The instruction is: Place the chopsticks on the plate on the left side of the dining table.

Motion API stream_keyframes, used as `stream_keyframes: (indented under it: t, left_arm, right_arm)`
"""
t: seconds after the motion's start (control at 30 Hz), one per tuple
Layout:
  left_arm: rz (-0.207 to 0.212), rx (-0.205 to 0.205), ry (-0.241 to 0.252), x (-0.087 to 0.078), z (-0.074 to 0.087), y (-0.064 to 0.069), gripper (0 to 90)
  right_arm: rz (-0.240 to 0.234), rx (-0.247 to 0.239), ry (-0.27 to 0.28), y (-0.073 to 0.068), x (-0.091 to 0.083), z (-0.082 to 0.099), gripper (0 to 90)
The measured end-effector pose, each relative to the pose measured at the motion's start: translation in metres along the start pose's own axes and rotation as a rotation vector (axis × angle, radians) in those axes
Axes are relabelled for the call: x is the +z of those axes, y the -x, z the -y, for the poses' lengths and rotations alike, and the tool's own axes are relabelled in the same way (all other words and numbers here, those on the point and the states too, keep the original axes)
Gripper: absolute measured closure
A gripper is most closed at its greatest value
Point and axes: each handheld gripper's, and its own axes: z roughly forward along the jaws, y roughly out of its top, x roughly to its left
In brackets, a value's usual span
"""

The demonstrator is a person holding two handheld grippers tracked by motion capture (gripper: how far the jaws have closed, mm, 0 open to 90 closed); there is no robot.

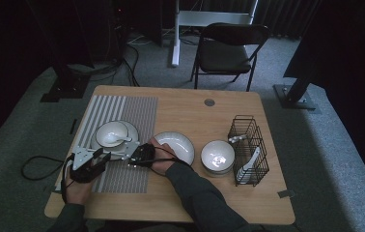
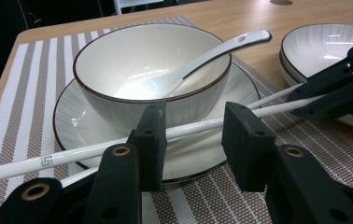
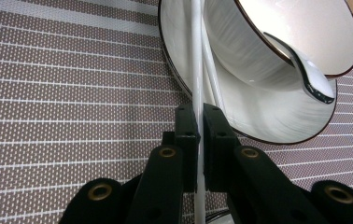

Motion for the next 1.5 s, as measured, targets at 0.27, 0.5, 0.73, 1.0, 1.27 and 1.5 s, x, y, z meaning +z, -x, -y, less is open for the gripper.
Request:
stream_keyframes:
  t: [0.27,0.5,0.73,1.0,1.27,1.5]
  left_arm:
    - [0.002,0.002,-0.003,0.0013,0.0006,0.001,60.8]
    - [0.001,0.0,-0.013,0.0032,0.0027,0.0006,60.8]
    - [0.001,-0.003,-0.02,0.0049,0.0041,0.0003,60.8]
    - [0.003,-0.002,-0.025,0.0063,0.0052,0.0006,60.8]
    - [0.003,0.0,-0.024,0.0064,0.0051,0.0016,60.8]
    - [0.0,0.004,-0.017,0.0048,0.004,0.0021,60.8]
  right_arm:
    - [-0.006,-0.005,-0.012,0.0005,0.002,-0.0001,86.2]
    - [-0.007,-0.006,-0.011,0.0008,0.0027,-0.0007,86.2]
    - [-0.008,-0.019,-0.025,-0.0004,0.0056,-0.0007,86.2]
    - [-0.014,-0.02,-0.029,0.0,0.0073,-0.0001,86.2]
    - [-0.017,-0.027,-0.02,-0.0005,0.0067,-0.0002,86.2]
    - [-0.015,-0.026,-0.005,-0.0016,0.0058,-0.0007,86.3]
